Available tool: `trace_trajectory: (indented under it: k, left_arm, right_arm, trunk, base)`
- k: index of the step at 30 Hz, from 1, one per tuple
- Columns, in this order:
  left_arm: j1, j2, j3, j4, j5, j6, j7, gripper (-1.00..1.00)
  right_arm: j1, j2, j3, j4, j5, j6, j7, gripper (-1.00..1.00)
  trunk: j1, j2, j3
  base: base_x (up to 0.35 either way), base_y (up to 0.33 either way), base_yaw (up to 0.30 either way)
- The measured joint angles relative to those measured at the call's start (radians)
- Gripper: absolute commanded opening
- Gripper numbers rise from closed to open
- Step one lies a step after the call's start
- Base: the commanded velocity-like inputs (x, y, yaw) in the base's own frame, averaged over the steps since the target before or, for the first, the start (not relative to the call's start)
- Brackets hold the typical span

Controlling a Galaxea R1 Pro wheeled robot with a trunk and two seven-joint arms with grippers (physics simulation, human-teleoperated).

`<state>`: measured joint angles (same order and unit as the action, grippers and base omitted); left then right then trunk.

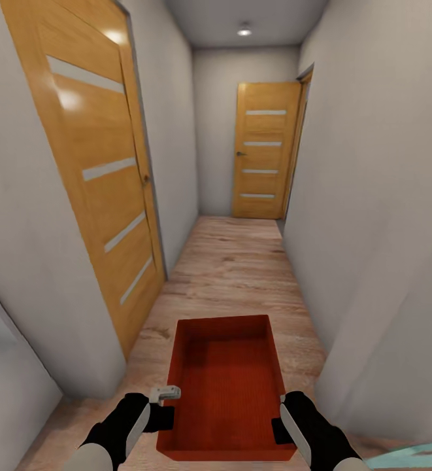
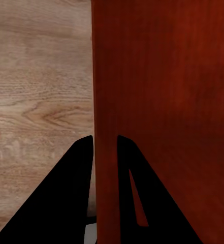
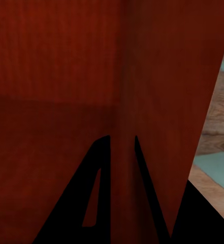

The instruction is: Move the two storage containers from the living room to the garage. In the garage, place one container on the floor and stack the other container on top of it (either order is fine).

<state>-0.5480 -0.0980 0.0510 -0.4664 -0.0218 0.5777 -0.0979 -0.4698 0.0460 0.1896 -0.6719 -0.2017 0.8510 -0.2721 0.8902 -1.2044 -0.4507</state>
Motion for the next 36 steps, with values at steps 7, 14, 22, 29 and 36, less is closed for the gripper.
trace_trajectory:
  k: [7,14,22,29,36]
  left_arm:
    - [0.000,0.000,0.000,0.000,0.000,0.000,0.000,-1.00]
    - [0.001,0.000,0.000,-0.001,0.000,0.000,0.000,-1.00]
    - [0.000,0.000,0.000,-0.001,0.000,0.000,0.000,-1.00]
    - [0.000,0.000,0.000,-0.001,0.000,0.000,0.000,-1.00]
    - [0.000,0.000,0.000,-0.001,0.000,0.000,0.000,-1.00]
  right_arm:
    - [0.000,0.000,0.000,0.000,0.000,0.000,0.000,-1.00]
    - [0.000,0.000,0.000,0.000,0.000,0.000,0.000,-1.00]
    - [0.000,0.000,0.000,0.000,0.000,0.000,0.000,-1.00]
    - [0.000,0.000,0.000,0.000,0.000,0.000,0.000,-1.00]
    - [0.000,0.000,0.000,0.000,0.000,0.000,0.000,-1.00]
  trunk:
    - [0.000,0.000,0.000]
    - [0.000,0.000,0.000]
    - [0.000,0.000,0.000]
    - [0.000,0.000,0.000]
    - [0.000,0.000,0.003]
  base:
    - [0.333,0.109,-0.265]
    - [0.333,0.109,-0.074]
    - [0.333,0.109,-0.002]
    - [0.333,0.109,-0.011]
    - [0.333,0.108,-0.200]
